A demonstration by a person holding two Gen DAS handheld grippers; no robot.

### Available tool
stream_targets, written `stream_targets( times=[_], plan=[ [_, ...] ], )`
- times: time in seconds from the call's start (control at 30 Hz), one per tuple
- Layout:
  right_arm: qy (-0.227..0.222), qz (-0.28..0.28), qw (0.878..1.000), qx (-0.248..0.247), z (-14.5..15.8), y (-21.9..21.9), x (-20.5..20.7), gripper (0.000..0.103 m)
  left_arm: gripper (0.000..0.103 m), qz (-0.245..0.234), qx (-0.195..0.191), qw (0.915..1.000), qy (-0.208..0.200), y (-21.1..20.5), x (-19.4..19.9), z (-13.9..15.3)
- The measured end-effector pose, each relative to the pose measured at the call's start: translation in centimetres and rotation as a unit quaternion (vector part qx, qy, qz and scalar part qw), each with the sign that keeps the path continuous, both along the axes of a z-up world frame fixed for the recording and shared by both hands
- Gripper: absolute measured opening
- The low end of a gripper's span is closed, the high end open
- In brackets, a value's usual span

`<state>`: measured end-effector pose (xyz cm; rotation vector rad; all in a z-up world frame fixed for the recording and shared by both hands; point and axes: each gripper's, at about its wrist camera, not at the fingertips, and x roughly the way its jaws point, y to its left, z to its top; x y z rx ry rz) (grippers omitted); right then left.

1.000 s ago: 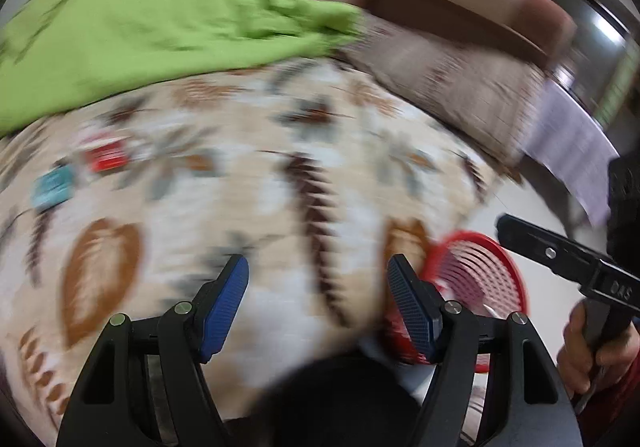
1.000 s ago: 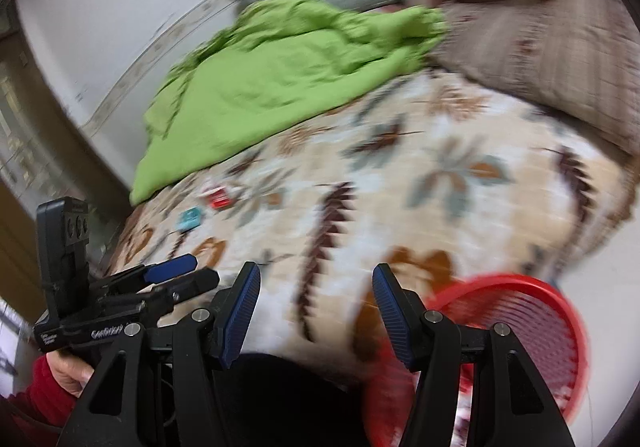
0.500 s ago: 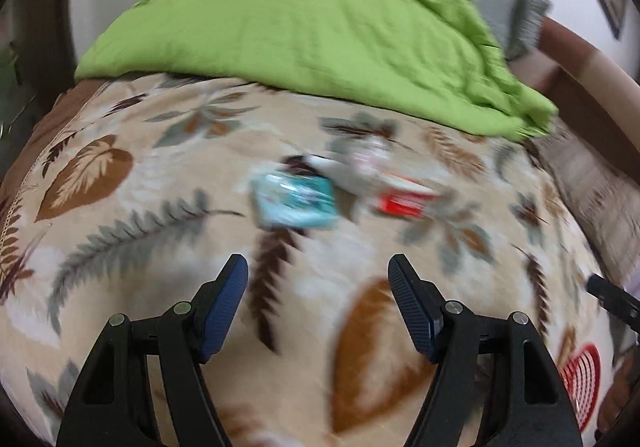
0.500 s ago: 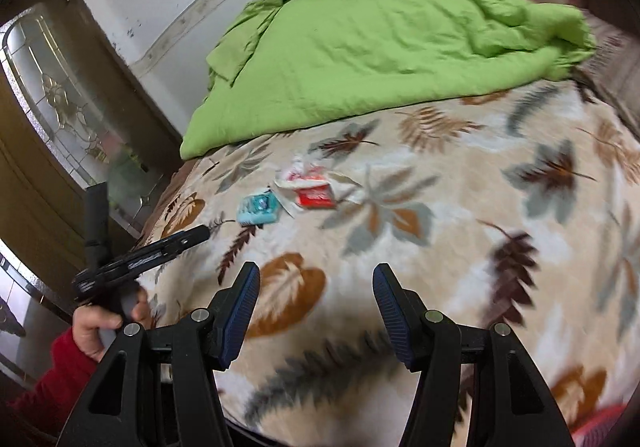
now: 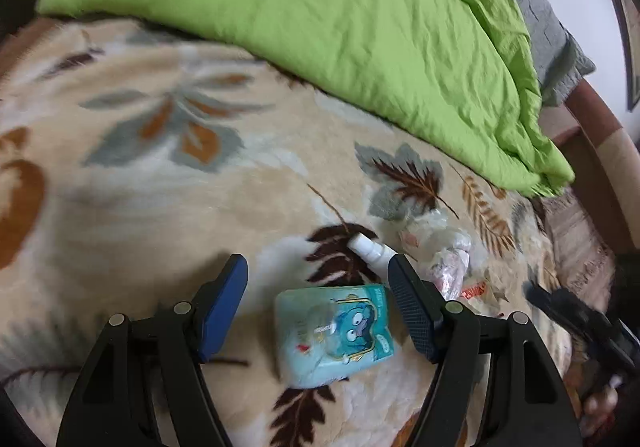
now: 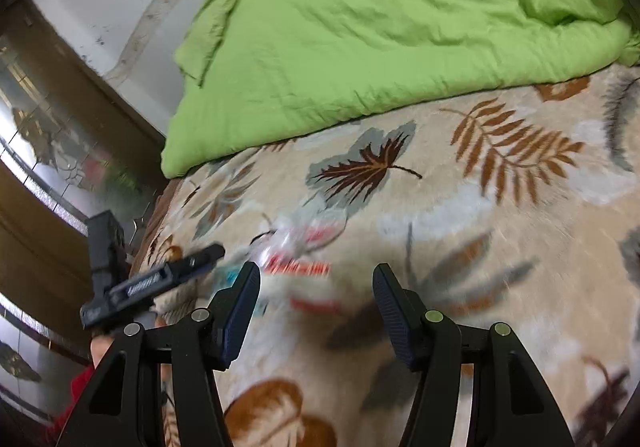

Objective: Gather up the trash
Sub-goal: 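Move both tools back over the remaining trash on the bed, then grasp the blue snack pouch with the left tool while the right tool grasps the clear plastic bag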

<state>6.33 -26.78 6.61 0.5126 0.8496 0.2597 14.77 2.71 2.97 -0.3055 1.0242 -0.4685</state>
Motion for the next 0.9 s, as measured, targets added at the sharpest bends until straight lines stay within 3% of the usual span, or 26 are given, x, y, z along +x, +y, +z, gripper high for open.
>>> stream_targets(
  times=[0.07,0.2,0.4,0.5,0.6,0.7,0.83,0.9],
  plan=[
    [0.015,0.003,1.0,0.009,-1.2,-0.1,1.9,0.063,0.072,-0.028,0.002,0.9995,0.012,-0.4,-0.1,-0.7],
    [0.038,0.026,0.998,0.046,-3.3,0.1,3.4,0.063,0.071,-0.114,0.023,0.9932,-0.003,-1.4,-2.9,-1.0],
    [0.036,0.07,0.995,0.063,-3.0,0.9,0.8,0.064,0.072,-0.235,0.06,0.9697,-0.028,-2.4,-9.3,-0.6],
    [0.04,0.083,0.994,0.059,-2.8,0.9,-0.2,0.065,0.072,-0.229,0.072,0.9699,-0.042,-2.3,-10.3,0.1],
    [0.033,0.089,0.995,0.028,-2.2,1.2,-1.0,0.065,0.073,-0.186,0.1,0.9754,-0.063,-2.5,-9.4,0.8],
    [0.026,0.087,0.995,0.027,-1.8,1.0,-1.7,0.065,0.073,-0.157,0.113,0.9794,-0.058,-2.9,-7.7,0.9],
    [0.014,0.082,0.996,0.02,-1.2,0.5,-3.3,0.065,0.073,-0.148,0.139,0.978,-0.047,-4.5,-6.0,0.0],
    [0.016,0.077,0.997,0.02,-1.3,0.0,-3.9,0.065,0.073,-0.151,0.169,0.9728,-0.047,-5.5,-5.7,-0.5]
  ],
)
